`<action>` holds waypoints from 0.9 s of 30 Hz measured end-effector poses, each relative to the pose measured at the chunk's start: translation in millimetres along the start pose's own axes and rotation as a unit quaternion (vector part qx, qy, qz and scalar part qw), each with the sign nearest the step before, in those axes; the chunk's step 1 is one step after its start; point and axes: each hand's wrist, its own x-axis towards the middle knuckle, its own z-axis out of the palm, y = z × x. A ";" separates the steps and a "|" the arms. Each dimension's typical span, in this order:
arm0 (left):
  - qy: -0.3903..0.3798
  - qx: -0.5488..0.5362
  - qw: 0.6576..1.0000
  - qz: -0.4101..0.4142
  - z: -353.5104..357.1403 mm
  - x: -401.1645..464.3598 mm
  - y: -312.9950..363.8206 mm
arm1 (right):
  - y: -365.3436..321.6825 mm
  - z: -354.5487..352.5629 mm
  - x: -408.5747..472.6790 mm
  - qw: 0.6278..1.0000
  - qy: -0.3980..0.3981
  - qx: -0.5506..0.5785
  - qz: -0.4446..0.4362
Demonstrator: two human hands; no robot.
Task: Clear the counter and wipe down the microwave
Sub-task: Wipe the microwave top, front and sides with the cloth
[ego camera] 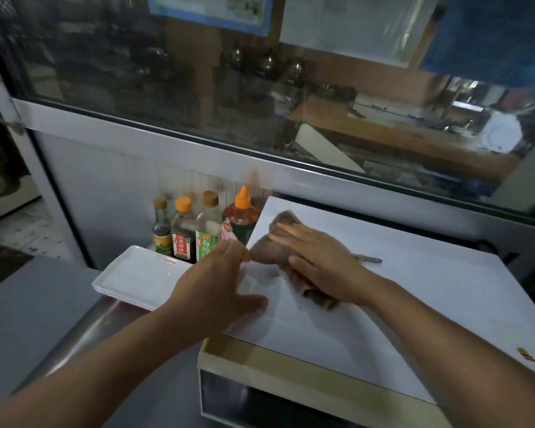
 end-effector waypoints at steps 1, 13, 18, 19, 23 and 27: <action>0.001 -0.008 1.000 -0.006 0.0 -0.3 -1.4 | 8.3 -3.8 2.1 1.000 0.007 0.006 0.009; 0.041 0.000 0.998 -0.048 5.0 -10.1 -1.4 | -5.8 5.2 54.2 0.995 0.018 -0.007 0.098; 0.037 0.011 0.999 -0.031 4.9 -26.1 -0.8 | -23.9 2.9 -14.6 1.000 -0.002 -0.014 0.004; 0.034 0.016 0.999 -0.030 5.2 -29.7 0.0 | -15.3 -1.5 -27.2 1.000 0.003 -0.005 0.012; 0.035 0.046 0.998 -0.018 9.6 -42.7 6.4 | 20.5 -13.5 -53.9 0.987 0.010 -0.016 0.160; 0.030 0.052 0.997 -0.043 11.4 -50.3 14.9 | -20.4 -0.6 -48.2 0.971 0.008 -0.018 0.238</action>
